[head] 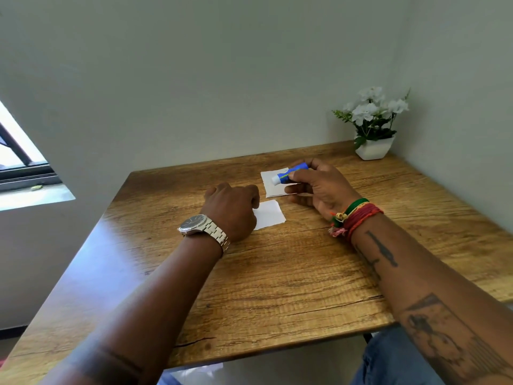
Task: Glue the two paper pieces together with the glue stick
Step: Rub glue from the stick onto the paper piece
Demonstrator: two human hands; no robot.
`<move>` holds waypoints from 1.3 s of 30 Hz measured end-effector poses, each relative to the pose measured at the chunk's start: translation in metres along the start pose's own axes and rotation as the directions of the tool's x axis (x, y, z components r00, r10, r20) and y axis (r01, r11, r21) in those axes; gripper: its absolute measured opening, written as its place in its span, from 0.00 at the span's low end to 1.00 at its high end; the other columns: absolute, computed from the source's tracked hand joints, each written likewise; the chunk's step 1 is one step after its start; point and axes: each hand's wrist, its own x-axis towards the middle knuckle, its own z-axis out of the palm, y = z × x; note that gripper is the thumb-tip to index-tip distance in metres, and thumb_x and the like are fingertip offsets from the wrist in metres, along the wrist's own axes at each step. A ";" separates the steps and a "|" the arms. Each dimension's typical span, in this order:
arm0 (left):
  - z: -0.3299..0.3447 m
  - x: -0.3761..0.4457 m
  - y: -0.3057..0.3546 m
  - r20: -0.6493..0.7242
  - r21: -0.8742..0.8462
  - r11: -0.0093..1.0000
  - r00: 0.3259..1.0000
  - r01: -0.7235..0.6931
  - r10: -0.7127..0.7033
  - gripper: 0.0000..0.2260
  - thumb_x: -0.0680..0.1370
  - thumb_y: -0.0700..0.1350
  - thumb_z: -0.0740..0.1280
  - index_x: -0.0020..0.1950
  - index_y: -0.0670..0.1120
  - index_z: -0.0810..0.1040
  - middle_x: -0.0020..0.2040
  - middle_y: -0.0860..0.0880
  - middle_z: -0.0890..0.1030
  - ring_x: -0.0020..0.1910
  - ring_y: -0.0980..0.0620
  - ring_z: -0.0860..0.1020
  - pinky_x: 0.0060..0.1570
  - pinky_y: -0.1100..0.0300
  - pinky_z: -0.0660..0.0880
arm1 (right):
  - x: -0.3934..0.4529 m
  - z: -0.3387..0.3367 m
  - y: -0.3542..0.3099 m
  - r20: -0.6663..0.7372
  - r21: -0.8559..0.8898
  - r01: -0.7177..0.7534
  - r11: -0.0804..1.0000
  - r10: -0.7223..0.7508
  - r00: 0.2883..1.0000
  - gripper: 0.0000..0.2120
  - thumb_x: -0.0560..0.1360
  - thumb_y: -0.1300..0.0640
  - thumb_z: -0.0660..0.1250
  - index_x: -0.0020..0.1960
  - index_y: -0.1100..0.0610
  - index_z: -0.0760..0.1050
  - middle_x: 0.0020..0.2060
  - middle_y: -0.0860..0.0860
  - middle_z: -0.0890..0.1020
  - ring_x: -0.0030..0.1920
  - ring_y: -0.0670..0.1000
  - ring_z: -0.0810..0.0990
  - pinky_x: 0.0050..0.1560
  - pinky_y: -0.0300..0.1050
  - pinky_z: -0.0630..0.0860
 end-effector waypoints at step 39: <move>0.039 0.103 0.157 -0.048 -0.590 0.795 0.976 0.143 -0.211 0.16 0.78 0.43 0.70 0.66 0.46 0.78 0.64 0.45 0.80 0.63 0.46 0.78 0.60 0.57 0.73 | -0.003 -0.085 -0.013 -0.429 0.511 0.199 0.837 0.048 0.902 0.18 0.77 0.60 0.68 0.66 0.64 0.78 0.45 0.57 0.87 0.35 0.51 0.82 0.38 0.43 0.76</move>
